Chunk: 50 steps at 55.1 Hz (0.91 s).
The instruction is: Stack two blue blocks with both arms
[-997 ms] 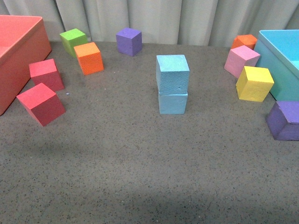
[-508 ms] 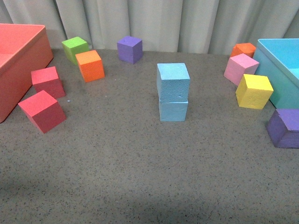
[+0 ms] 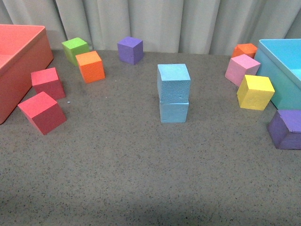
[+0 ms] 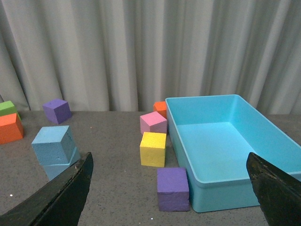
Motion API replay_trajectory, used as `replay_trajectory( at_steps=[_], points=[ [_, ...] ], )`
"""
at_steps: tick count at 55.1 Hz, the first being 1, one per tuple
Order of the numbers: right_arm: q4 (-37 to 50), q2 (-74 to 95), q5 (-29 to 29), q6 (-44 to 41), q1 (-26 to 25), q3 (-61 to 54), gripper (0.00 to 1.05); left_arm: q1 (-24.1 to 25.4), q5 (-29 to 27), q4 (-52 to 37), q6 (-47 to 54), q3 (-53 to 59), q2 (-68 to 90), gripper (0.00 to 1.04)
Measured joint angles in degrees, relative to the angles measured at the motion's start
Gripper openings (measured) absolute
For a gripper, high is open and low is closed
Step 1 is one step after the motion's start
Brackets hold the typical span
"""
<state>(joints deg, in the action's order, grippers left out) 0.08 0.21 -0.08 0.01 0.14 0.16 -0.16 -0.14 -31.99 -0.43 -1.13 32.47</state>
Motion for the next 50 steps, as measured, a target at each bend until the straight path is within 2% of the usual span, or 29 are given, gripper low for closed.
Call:
replay_trajectory(
  at_steps=[29,30,50],
  points=[
    [0.00,0.00,0.02,0.00,0.00,0.00,0.95,0.00,0.00,13.46,0.00,0.04,-14.19,0.04],
    [0.00,0.00,0.00,0.00,0.00,0.00,0.95,0.00,0.00,15.78,0.00,0.04,-16.50,0.04],
    [0.00,0.00,0.00,0.00,0.00,0.00,0.95,0.00,0.00,21.09,0.00,0.04,-21.79,0.04]
  ],
)
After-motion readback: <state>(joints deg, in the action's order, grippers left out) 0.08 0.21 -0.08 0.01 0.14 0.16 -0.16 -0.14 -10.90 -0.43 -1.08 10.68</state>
